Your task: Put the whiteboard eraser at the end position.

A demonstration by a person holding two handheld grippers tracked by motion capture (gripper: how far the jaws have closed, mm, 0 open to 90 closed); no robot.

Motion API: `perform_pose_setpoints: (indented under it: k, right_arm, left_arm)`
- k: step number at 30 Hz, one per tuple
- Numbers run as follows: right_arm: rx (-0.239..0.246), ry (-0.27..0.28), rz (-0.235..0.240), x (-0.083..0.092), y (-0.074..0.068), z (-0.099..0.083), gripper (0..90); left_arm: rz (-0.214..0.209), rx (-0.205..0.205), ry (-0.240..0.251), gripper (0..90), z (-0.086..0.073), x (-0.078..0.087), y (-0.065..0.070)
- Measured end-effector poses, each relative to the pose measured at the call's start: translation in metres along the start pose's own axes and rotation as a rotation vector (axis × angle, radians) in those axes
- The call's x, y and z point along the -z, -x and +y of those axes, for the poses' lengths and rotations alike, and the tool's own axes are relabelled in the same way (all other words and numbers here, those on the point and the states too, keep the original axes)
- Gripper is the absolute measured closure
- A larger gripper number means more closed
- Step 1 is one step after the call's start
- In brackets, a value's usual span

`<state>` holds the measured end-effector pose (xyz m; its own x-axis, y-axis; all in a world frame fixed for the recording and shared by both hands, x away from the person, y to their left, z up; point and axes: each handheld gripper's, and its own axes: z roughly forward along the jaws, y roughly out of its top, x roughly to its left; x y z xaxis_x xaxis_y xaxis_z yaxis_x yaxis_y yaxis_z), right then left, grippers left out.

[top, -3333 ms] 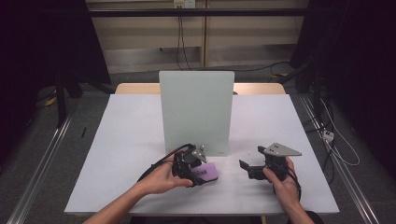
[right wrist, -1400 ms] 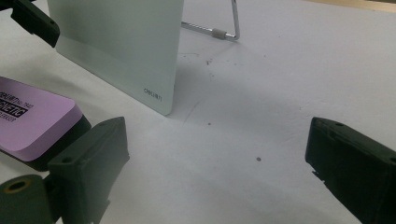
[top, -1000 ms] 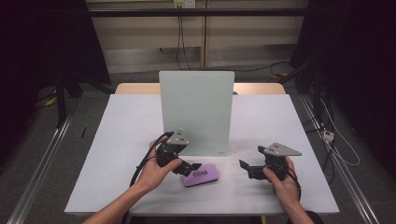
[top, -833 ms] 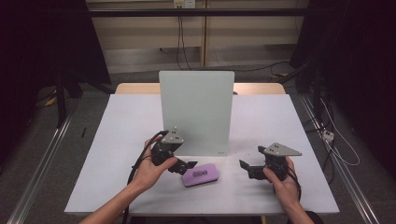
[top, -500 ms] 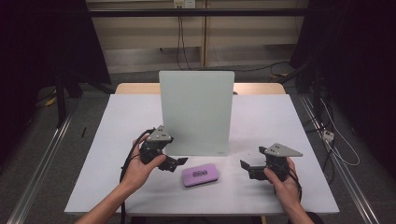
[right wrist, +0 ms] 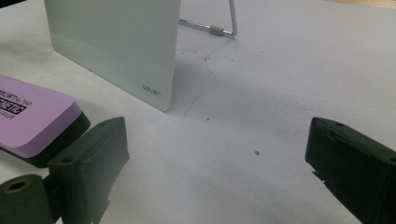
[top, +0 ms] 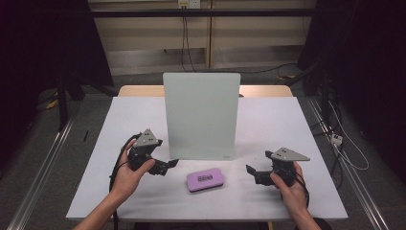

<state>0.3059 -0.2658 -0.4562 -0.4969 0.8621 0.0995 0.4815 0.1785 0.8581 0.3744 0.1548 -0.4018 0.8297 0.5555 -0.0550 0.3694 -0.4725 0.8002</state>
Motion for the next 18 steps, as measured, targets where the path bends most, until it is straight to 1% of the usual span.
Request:
perform_pose_setpoints:
  k: [3, 4, 6, 7, 10, 11, 18]
  right_arm:
    - [0.000, -0.001, 0.000, 0.000, 0.000, 0.000, 5.8]
    - [-0.001, 0.000, 0.000, 0.000, 0.000, 0.000, 5.8]
    - [-0.001, 0.000, -0.001, 0.000, 0.000, 0.000, 5.9]
    - [-0.001, -0.001, -0.001, 0.000, 0.000, 0.000, 5.9]
    - [0.001, -0.001, 0.001, 0.000, 0.000, 0.000, 5.9]
    - [0.001, -0.002, 0.001, -0.001, 0.000, 0.000, 5.9]
    - [-0.001, -0.002, -0.001, 0.000, 0.000, 0.000, 5.9]
  left_arm:
    - [0.025, 0.008, 0.007, 6.9, -0.004, 0.004, -0.003]
    - [0.030, 0.019, 0.011, 6.9, -0.005, 0.006, -0.004]
    - [0.077, 0.017, 0.019, 7.6, -0.007, 0.009, -0.005]
    - [0.090, 0.026, 0.028, 7.4, -0.009, 0.010, -0.006]
    - [0.086, 0.062, 0.047, 6.9, -0.012, 0.015, -0.009]
    - [0.089, 0.068, 0.051, 6.8, -0.012, 0.017, -0.010]
    - [0.104, 0.083, 0.045, 6.7, -0.024, 0.025, -0.013]
